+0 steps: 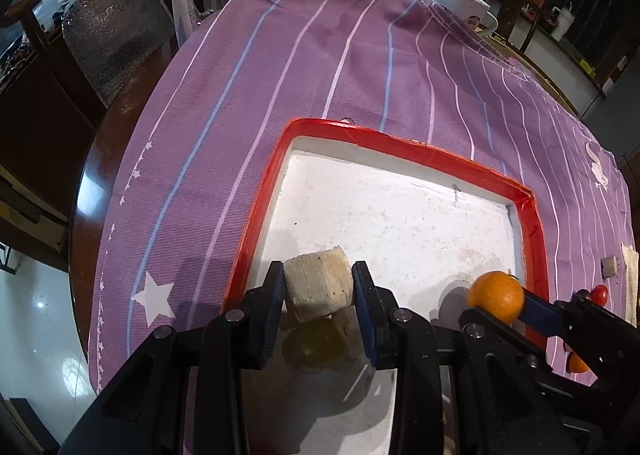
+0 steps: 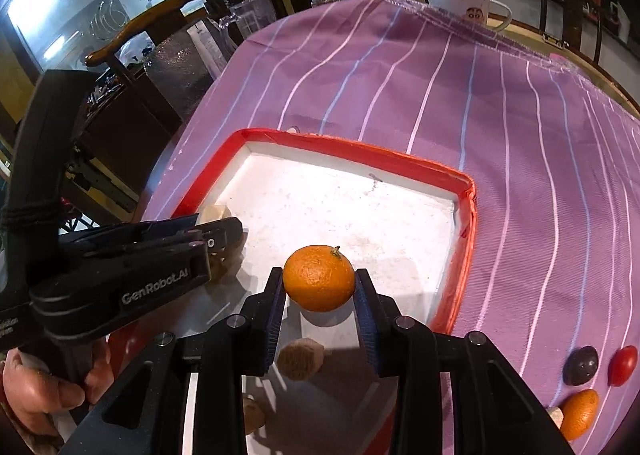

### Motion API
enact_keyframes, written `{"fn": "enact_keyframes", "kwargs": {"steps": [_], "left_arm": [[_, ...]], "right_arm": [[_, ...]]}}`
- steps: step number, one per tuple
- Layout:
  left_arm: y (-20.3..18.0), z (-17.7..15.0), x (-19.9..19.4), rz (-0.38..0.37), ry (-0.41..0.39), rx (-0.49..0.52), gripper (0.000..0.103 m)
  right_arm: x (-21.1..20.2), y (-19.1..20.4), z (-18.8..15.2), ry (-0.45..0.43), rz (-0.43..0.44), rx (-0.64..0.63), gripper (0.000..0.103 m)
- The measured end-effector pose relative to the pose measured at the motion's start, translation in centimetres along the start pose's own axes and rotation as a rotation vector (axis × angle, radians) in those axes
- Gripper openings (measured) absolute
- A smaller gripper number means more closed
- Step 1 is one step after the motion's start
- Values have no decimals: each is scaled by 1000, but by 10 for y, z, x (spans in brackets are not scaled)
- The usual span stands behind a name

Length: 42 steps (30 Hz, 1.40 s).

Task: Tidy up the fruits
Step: 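Lower the orange and beige block into the tray and open both tools, then grasp the second orange with the left tool while the right tool grasps a red tomato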

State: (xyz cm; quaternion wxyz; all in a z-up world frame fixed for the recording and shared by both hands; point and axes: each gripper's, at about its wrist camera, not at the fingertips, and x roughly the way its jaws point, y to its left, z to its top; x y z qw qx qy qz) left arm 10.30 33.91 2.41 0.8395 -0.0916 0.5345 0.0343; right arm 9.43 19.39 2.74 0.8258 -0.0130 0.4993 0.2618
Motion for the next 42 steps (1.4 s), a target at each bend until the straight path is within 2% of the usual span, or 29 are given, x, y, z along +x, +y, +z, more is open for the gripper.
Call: {"fn": "enact_keyframes", "kwargs": {"steps": [2,3,5,9,17,22,26,32,37,42], "left_arm": [[0,-1,-2,-1,-2,-3,37],[0,-1,-4,2,-5,-4,43],[0,-2,-11,11,-22,-12,49],[2,-5,-27,18,-51,-36,56],[7,-24,-65,15,-80,-171,60],[-11,-49,-87,-46,-68,-227,62],[-44,-59,-98,-72,-74,-190,62],[-106,-74,-97,-116,-66,-99,62],[-168,-93,-83,-156,-26,0,62],[-217,-111,-64,-193,-17,97,62]], "right_arm": [[3,1,0,11,4,-11,39],[3,1,0,12,6,-12,39],[0,0,-1,7,9,-8,39],[-8,-4,-1,-8,35,1,42],[-49,-24,-11,-75,63,45,44],[-94,-65,-31,-143,59,135,44],[-127,-115,-56,-169,5,217,45],[-153,-198,-99,-141,-72,383,45],[-170,-230,-115,-140,-97,400,45],[-174,-246,-119,-133,-98,384,45]]}}
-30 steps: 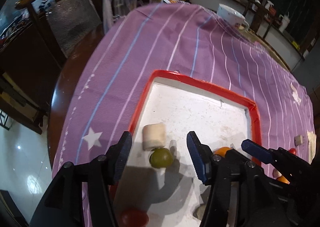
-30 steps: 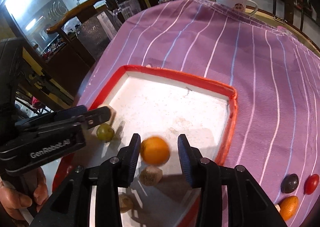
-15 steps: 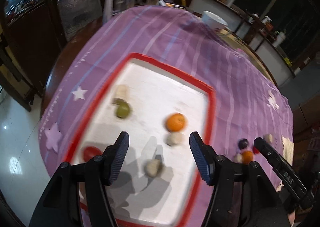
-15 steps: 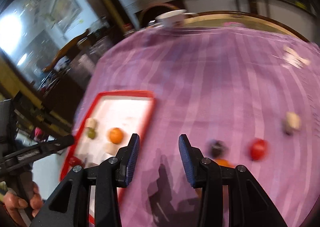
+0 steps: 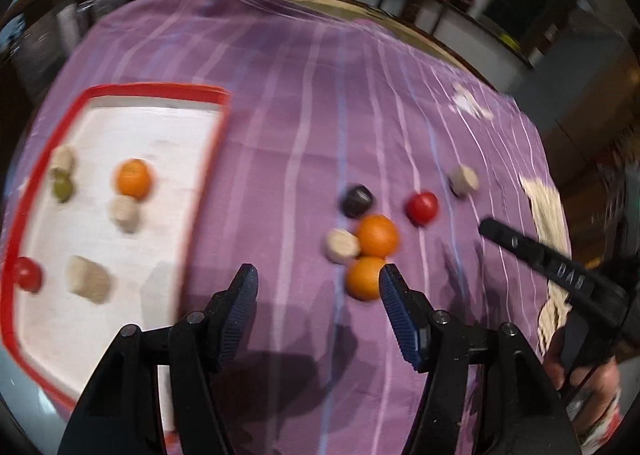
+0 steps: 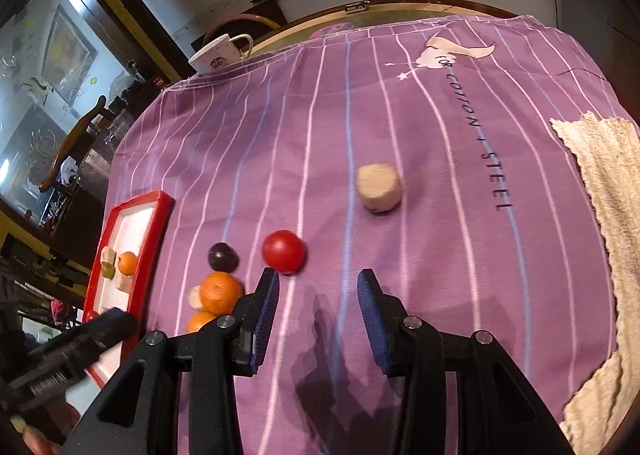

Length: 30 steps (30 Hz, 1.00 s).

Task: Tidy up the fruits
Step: 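Grasp the second orange with the left tool while the right tool grasps a red tomato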

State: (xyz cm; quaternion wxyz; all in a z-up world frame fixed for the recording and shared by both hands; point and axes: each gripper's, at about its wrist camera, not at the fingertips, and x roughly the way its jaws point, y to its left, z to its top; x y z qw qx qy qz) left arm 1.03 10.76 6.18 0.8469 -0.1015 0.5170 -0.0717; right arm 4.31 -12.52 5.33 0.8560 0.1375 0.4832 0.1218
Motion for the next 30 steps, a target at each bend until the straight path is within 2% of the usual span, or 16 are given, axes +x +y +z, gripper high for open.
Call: {"fn": "enact_keyframes", "kwargs": {"steps": [3,8,17,19,21,26,27,28,30], "left_arm": [[-19,-9,18,-11,12,38,62],[-28,-15,37,-13,17,49,62],[-29,-10,52,13,1,50,61],[-27,-9,52,18,-6,42,57],[-26,-8,52,29,-11,33,47],[-34,-7,55,24,-6,40,33],[-37,-8,55,28,-5,51,33],[-40,-9,55,42,-9,63,33],[-40,-10,54,43,-8,64,32]], "right_arm": [[3,-2,3,14,10,-38,45],[20,17,8,66,53,-139,45],[54,45,13,97,38,-263,45],[59,48,13,89,22,-284,45],[63,49,15,87,10,-293,45],[74,41,16,113,6,-264,44],[73,41,16,105,6,-262,43],[73,41,16,109,10,-257,37],[72,40,16,113,21,-245,35]]}}
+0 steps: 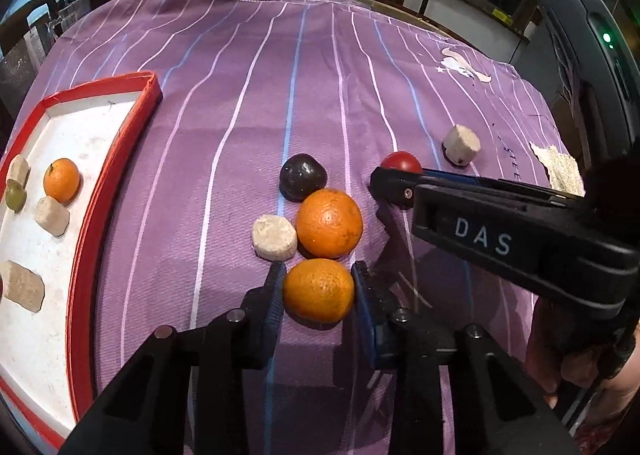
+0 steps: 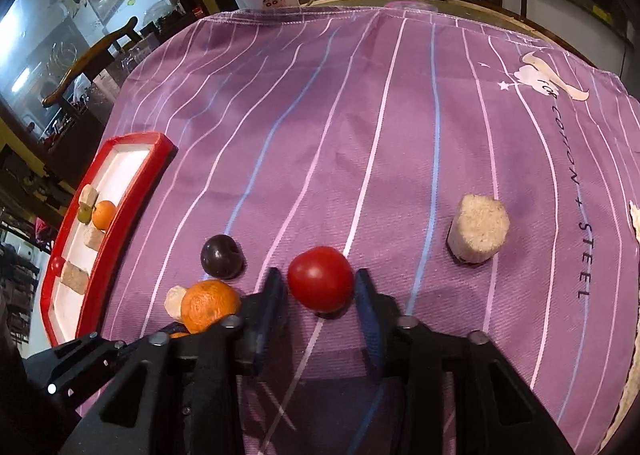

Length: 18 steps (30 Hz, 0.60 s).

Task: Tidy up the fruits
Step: 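Carry the orange into the tray and open the left tool while the right tool lowers the tomato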

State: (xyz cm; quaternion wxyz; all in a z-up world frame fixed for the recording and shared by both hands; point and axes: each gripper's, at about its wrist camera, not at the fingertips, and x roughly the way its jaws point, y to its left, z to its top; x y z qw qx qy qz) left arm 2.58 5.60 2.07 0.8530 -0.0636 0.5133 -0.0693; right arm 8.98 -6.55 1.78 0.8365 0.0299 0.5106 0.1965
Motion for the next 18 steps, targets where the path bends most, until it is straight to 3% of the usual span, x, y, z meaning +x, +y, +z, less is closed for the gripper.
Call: {"fn": "enact_keyframes", "kwargs": {"steps": [11,18], "left_arm": [[32,-2,-35,-51,-14,-96,31],[81,-4,-76,-29,-62,-152,31]], "right_arm": [[-32,0,-8,-41,25,40,35],[-44,37,-9,-53,64,18,35]]}}
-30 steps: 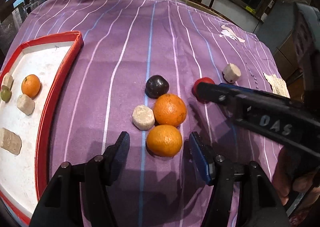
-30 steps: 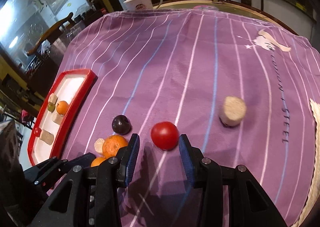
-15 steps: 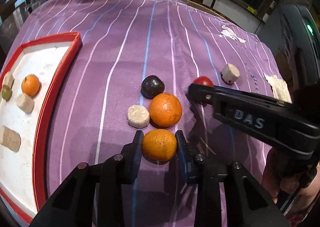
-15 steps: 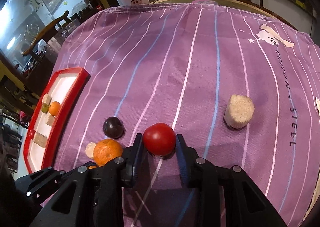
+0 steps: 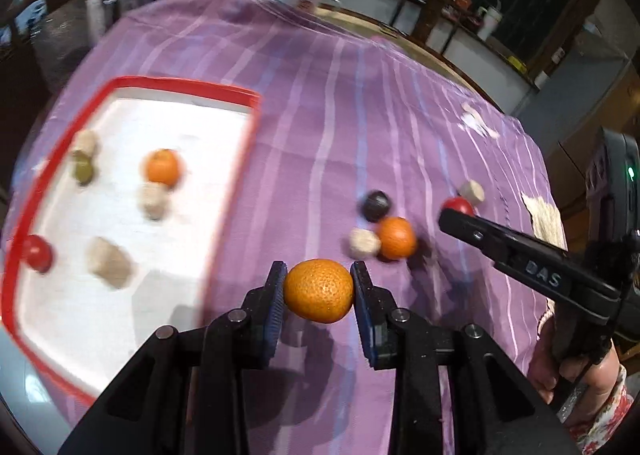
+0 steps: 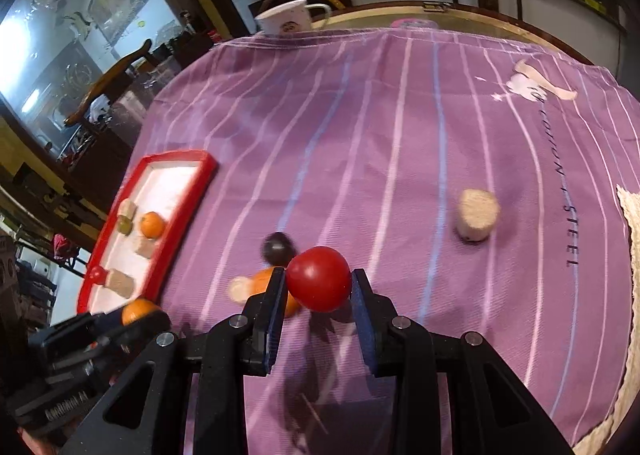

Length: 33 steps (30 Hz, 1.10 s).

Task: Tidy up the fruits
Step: 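Carry the orange into the tray and open the left tool while the right tool lowers the tomato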

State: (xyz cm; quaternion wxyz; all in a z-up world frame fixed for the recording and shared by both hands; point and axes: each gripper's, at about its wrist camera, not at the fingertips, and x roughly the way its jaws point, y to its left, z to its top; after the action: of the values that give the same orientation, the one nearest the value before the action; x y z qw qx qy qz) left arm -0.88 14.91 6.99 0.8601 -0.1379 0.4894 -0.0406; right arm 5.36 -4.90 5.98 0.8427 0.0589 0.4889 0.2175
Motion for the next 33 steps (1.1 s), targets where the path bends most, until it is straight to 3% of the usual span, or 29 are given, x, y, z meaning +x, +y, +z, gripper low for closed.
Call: {"fn": "enact_keyframes", "kwargs": {"steps": [8,15,21,24,31,33], "left_arm": [[103,1,-25,148,-9,-124,31],[154,-1,-20,226,31,-128,32],[169,2,-13,199,49,-92,32],[167,7,-11,210,44,-57,32],[175,15,-7,161,67,-104,34],[176,18,-11,157,59,-113,41]], "right_arm": [[13,88,-1,26,92,-97,35],[51,168,-11,99,145,-205,35],[86,212,-30,161,104,-300,35],[93,218,-38,182,83,-320,35],[102,223,-45,203,52,-329,36],[103,223,-44,211,48,-329,36]]}}
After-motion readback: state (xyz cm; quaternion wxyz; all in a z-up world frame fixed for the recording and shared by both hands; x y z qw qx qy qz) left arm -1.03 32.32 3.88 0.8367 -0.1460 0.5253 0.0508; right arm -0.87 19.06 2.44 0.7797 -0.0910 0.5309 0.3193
